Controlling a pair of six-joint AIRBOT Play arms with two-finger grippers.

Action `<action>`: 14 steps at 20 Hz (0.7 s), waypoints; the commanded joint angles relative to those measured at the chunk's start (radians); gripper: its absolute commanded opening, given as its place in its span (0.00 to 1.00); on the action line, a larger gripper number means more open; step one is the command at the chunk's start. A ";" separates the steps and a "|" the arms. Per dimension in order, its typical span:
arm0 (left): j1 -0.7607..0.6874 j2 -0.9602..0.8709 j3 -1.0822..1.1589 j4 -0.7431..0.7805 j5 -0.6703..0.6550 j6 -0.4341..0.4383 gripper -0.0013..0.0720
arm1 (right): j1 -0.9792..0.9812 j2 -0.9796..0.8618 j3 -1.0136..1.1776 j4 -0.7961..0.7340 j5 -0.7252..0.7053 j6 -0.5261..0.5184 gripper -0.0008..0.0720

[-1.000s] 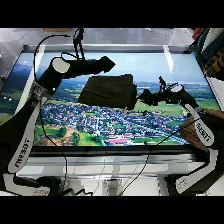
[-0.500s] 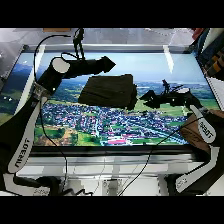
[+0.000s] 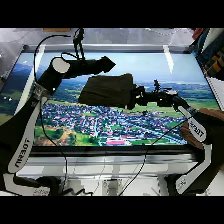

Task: Fold the clothes and pants, and hang the long-sleeved shirts on hangers.

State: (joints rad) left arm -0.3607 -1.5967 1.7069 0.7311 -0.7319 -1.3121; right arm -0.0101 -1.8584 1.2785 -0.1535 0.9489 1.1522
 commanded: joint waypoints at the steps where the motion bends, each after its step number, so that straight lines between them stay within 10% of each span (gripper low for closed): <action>1: -0.001 0.001 0.001 0.000 0.000 0.000 0.63 | 0.007 -0.002 0.000 0.079 0.004 -0.035 0.86; 14: -0.001 0.001 0.001 0.000 -0.018 0.000 0.63 | -0.029 -0.002 -0.001 0.085 0.127 -0.093 0.86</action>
State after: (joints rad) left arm -0.3607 -1.5967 1.7069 0.7311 -0.7460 -1.3117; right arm -0.0322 -1.8591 1.2781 -0.0593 1.0431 1.0679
